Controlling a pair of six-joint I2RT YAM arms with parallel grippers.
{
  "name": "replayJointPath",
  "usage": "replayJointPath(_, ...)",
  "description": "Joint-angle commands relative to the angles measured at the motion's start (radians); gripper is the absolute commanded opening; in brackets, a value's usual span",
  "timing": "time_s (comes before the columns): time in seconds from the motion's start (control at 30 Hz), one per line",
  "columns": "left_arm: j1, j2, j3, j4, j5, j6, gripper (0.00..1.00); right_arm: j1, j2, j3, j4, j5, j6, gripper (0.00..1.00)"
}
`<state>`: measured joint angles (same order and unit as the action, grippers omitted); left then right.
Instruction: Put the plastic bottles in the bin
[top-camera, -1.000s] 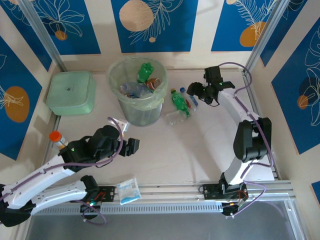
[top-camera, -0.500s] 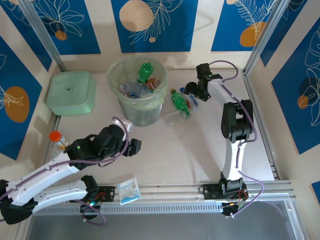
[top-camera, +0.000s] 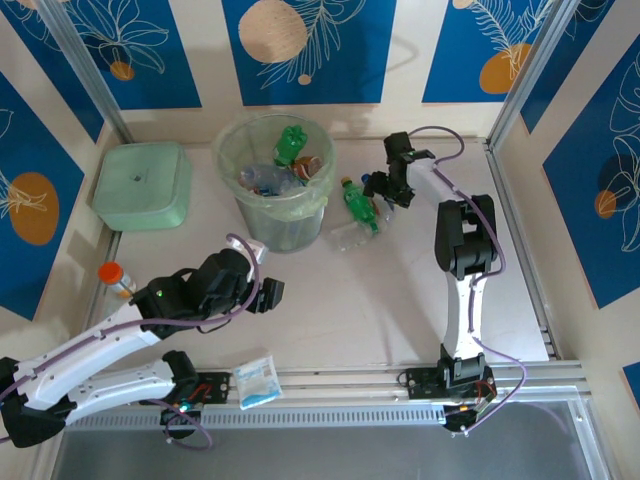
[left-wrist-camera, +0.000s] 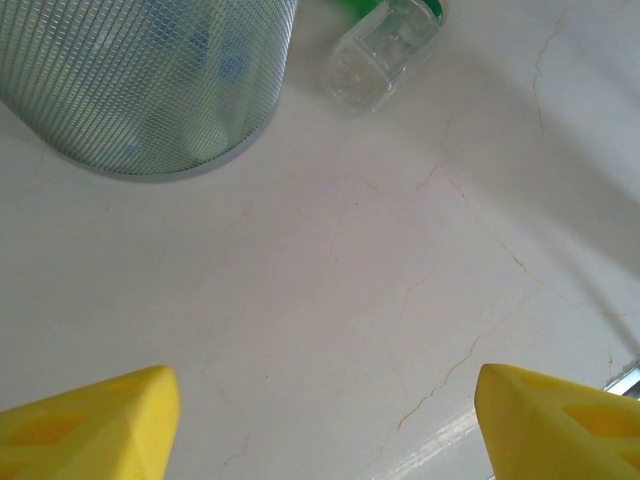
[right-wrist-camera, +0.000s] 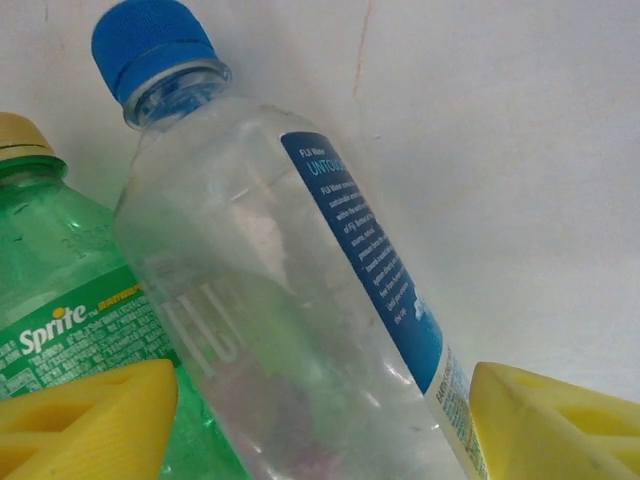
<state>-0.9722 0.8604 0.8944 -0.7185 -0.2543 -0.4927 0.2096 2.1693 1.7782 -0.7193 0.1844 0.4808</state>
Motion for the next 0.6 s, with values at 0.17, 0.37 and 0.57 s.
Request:
replayJointPath(0.17, -0.005, -0.012, 0.028, -0.024, 0.016, -0.01, 0.77, 0.01, 0.092, 0.081, -0.087, 0.025, -0.025, 0.78)
replayJointPath(0.37, -0.005, -0.013, 0.029, -0.024, 0.019, -0.015, 0.77, 0.001, 0.106, 0.072, -0.091, 0.038, -0.016, 0.75)
replayJointPath(0.57, -0.005, -0.013, 0.032, -0.021, 0.02, -0.014, 0.77, -0.006, 0.067, 0.02, -0.058, 0.04, -0.013, 0.67)
